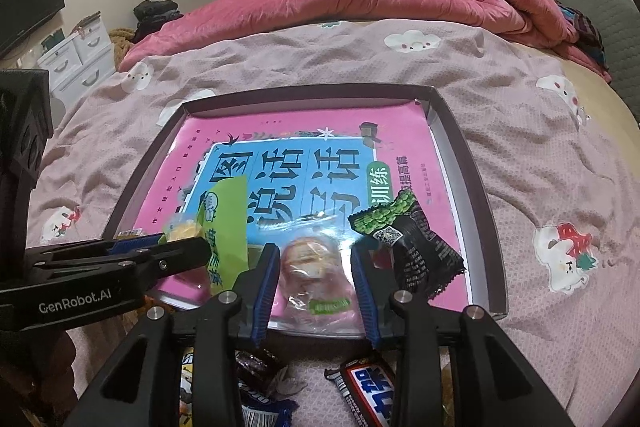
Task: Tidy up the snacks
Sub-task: 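Open the left gripper on the cheese snack while the right releases the red-candy bag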
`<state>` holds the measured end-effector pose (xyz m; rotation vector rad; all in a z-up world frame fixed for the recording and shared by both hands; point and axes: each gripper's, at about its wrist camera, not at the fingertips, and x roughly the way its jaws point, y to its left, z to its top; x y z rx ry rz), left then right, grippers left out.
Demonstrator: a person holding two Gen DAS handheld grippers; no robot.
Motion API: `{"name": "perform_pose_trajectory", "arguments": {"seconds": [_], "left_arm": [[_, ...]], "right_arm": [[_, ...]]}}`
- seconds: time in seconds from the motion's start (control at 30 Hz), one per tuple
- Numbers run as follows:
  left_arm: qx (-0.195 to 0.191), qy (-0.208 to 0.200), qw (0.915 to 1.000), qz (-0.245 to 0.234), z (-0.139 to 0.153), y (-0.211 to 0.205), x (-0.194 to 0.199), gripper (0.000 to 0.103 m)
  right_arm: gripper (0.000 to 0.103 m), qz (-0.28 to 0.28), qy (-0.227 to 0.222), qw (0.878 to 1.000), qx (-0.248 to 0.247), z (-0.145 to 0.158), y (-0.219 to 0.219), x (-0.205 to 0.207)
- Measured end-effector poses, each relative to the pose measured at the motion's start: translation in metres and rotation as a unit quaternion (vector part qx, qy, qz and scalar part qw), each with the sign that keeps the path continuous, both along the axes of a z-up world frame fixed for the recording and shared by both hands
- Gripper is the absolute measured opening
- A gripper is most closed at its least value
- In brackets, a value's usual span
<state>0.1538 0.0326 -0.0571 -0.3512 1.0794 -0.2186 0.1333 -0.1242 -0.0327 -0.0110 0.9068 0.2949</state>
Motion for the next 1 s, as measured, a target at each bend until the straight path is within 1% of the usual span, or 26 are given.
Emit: {"name": "perform_pose_trajectory", "arguments": {"seconds": [0.17, 0.27, 0.4, 0.63, 0.8, 0.9, 1.0], "left_arm": [[0.003, -0.001, 1.0, 0.001, 0.004, 0.001, -0.001, 0.042], [-0.003, -0.001, 1.0, 0.001, 0.007, 0.002, -0.002, 0.045], [-0.006, -0.002, 1.0, 0.0, 0.01, 0.003, -0.003, 0.048], [-0.004, -0.008, 1.0, 0.001, 0.019, 0.005, -0.008, 0.059], [0.0, -0.014, 0.9999, 0.004, 0.025, 0.007, -0.013, 0.064], [0.002, -0.017, 0.9998, 0.005, 0.029, 0.006, -0.016, 0.069], [0.007, -0.022, 0.9997, 0.008, 0.033, 0.006, -0.02, 0.07]], "right_arm": [[0.037, -0.002, -0.004, 1.0, -0.003, 0.003, -0.002, -0.003], [0.044, -0.007, -0.006, 1.0, -0.003, 0.006, -0.003, -0.005], [0.044, -0.01, -0.009, 1.0, -0.005, 0.01, -0.005, -0.006], [0.046, -0.013, -0.015, 1.0, -0.005, 0.017, -0.008, -0.009], [0.051, -0.011, -0.025, 1.0, 0.002, 0.025, -0.01, -0.013], [0.052, -0.012, -0.033, 0.999, 0.005, 0.03, -0.012, -0.016], [0.053, -0.014, -0.036, 0.999, 0.009, 0.034, -0.016, -0.018]]}}
